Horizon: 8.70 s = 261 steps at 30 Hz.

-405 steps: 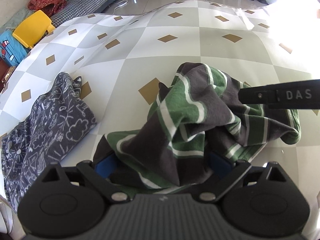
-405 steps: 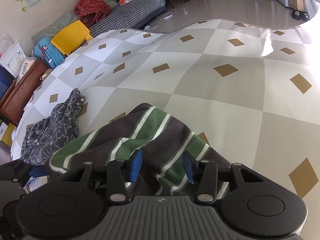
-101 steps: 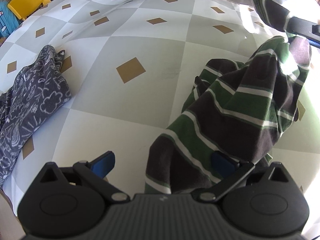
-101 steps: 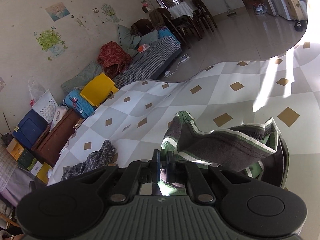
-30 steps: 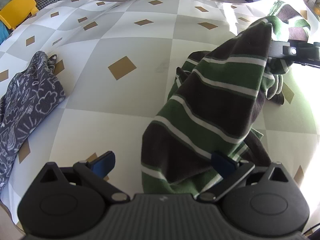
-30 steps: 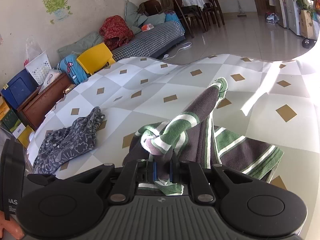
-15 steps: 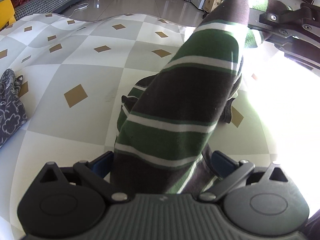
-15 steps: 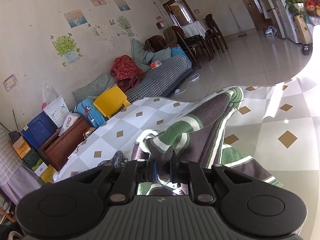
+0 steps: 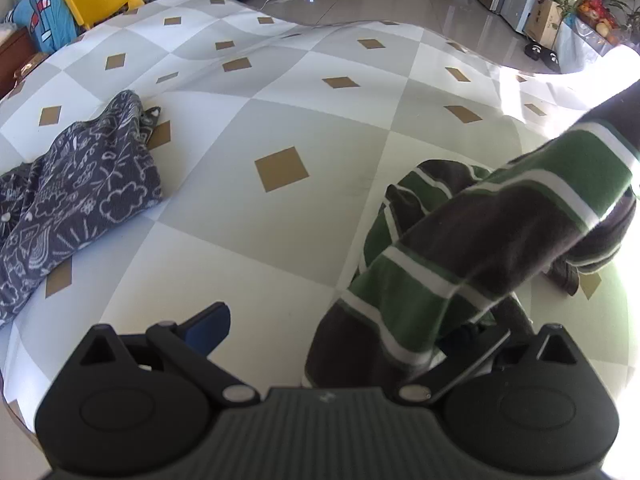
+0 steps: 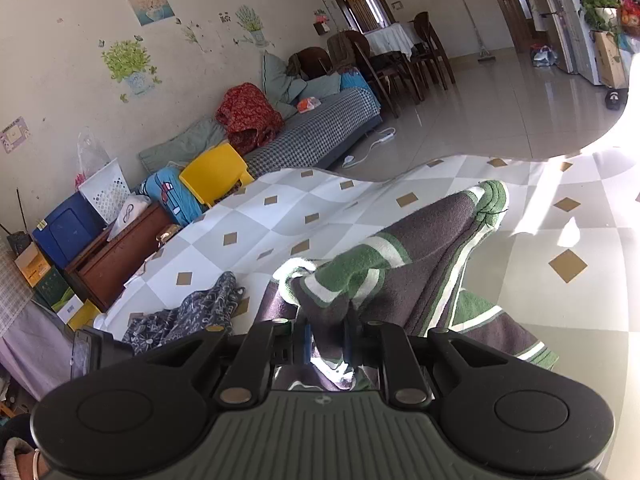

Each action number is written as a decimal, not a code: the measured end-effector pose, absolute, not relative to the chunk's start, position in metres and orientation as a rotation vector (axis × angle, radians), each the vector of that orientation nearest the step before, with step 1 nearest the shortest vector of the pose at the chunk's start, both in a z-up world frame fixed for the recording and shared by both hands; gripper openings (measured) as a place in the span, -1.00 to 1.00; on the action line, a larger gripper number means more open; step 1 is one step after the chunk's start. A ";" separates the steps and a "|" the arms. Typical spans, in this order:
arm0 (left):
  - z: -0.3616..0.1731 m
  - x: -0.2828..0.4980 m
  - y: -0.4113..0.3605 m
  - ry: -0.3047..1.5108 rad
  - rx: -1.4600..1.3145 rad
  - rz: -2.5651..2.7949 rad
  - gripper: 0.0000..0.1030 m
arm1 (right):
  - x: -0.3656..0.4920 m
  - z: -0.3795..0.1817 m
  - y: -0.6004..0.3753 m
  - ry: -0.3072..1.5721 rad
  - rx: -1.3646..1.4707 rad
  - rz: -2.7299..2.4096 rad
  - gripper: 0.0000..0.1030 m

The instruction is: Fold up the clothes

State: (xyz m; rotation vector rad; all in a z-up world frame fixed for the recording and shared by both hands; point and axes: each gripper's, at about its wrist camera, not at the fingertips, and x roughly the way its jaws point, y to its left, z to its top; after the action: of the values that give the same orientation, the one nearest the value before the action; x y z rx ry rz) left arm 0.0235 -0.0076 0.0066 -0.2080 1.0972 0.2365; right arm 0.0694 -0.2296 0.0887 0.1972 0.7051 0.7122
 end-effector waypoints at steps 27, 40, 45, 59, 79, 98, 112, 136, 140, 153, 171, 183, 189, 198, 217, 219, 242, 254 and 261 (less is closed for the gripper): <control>0.057 0.005 -0.043 0.814 0.006 0.132 0.99 | 0.102 0.063 -0.239 0.749 0.299 0.598 -0.58; 0.041 0.032 -0.077 0.816 0.048 0.042 0.99 | 0.112 0.066 -0.210 0.724 0.347 0.760 -0.67; 0.027 0.051 -0.073 0.846 0.022 0.074 0.99 | 0.116 0.063 -0.214 0.731 0.377 0.757 -0.65; -0.004 0.085 -0.053 0.934 -0.086 0.146 0.20 | 0.120 0.060 -0.243 0.773 0.425 0.704 -0.45; -0.004 0.086 -0.047 0.979 -0.162 0.147 0.05 | 0.116 -0.004 -0.227 0.958 -0.076 0.557 -0.05; 0.007 0.076 -0.051 0.966 -0.162 0.135 0.02 | 0.135 -0.009 -0.223 0.883 0.019 0.412 -0.86; 0.030 0.066 -0.034 0.901 -0.209 0.167 0.02 | 0.144 0.036 -0.204 0.714 0.205 0.480 -0.90; 0.005 0.062 0.049 0.989 -0.454 0.425 0.14 | 0.151 0.032 -0.192 0.764 0.237 0.460 -0.69; 0.005 0.062 0.050 0.987 -0.440 0.433 0.22 | 0.149 0.030 -0.197 0.797 0.211 0.457 -0.63; -0.003 0.059 0.061 1.006 -0.430 0.470 0.34 | 0.137 0.013 -0.205 0.916 0.099 0.459 -0.45; -0.008 0.054 0.076 1.029 -0.480 0.496 0.34 | 0.136 -0.022 -0.187 1.064 0.025 0.509 -0.31; -0.012 0.055 0.072 1.051 -0.478 0.471 0.32 | 0.139 -0.032 -0.149 0.989 -0.057 0.499 -0.14; -0.013 0.052 0.066 1.059 -0.463 0.463 0.33 | 0.142 -0.029 -0.147 0.929 -0.035 0.445 -0.69; 0.024 0.053 0.040 0.913 -0.358 0.359 0.50 | 0.145 -0.006 -0.148 0.822 0.053 0.477 -0.87; 0.004 0.073 0.002 0.955 -0.295 0.242 0.55 | 0.152 0.023 -0.133 0.686 0.151 0.719 -0.86; -0.002 0.075 0.004 0.974 -0.289 0.274 0.55 | 0.152 0.023 -0.132 0.688 0.153 0.733 -0.85; -0.026 0.063 0.039 1.025 -0.574 0.407 0.41 | 0.155 -0.006 -0.166 0.974 0.031 0.555 -0.36; -0.032 0.054 0.043 1.023 -0.565 0.430 0.52 | 0.106 -0.020 -0.157 1.112 -0.016 0.791 -0.19; -0.032 0.046 0.035 1.029 -0.499 0.422 0.54 | 0.070 -0.032 -0.146 1.087 -0.112 0.840 -0.07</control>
State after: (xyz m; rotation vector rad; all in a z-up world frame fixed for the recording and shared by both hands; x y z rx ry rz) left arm 0.0462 0.0354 -0.0317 -0.4985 1.0289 0.4223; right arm 0.0697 -0.1459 -0.0323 -0.1120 1.0871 0.8400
